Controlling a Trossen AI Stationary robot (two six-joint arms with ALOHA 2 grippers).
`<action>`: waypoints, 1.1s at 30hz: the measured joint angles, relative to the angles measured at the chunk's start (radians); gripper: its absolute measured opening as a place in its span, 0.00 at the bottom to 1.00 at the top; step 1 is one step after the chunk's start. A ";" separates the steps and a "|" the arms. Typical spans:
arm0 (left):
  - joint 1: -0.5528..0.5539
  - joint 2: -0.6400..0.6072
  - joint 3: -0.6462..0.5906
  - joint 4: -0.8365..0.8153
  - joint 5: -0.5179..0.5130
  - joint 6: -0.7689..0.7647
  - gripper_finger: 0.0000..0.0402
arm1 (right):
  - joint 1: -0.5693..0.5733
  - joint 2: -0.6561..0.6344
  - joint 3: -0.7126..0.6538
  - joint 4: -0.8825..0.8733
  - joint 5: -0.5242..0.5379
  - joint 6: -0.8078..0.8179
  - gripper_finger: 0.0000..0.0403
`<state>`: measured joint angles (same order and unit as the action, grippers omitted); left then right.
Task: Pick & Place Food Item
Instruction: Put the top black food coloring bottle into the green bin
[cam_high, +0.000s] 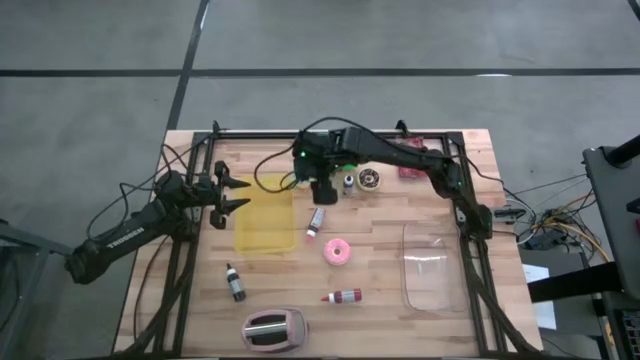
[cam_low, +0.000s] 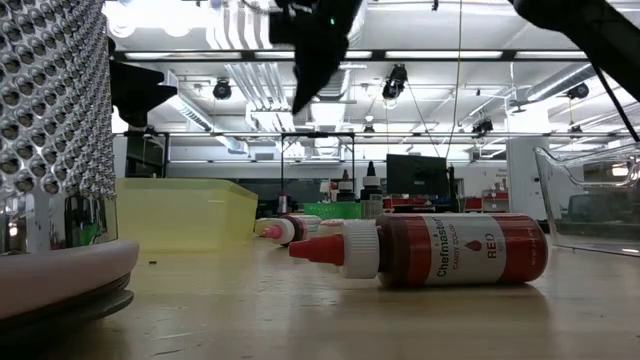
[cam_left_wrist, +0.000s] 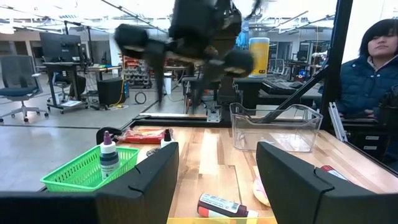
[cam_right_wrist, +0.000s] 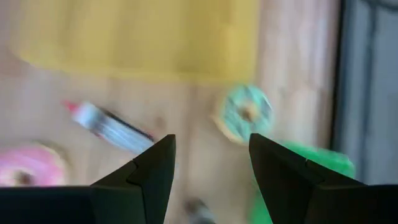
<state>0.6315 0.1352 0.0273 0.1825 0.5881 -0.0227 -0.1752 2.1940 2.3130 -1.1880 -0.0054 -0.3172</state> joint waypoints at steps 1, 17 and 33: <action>0.000 0.000 0.000 0.001 0.000 0.000 0.55 | 0.008 -0.007 -0.007 0.031 -0.041 0.005 0.49; 0.000 0.000 0.000 0.000 0.004 -0.011 0.55 | -0.029 -0.319 -0.601 0.543 -0.188 0.078 0.49; 0.000 0.000 0.000 -0.005 0.003 -0.018 0.55 | -0.149 -0.630 -1.068 0.499 -0.042 0.197 0.49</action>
<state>0.6312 0.1356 0.0273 0.1780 0.5915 -0.0410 -0.3241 1.5642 1.2453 -0.6895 -0.0479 -0.1197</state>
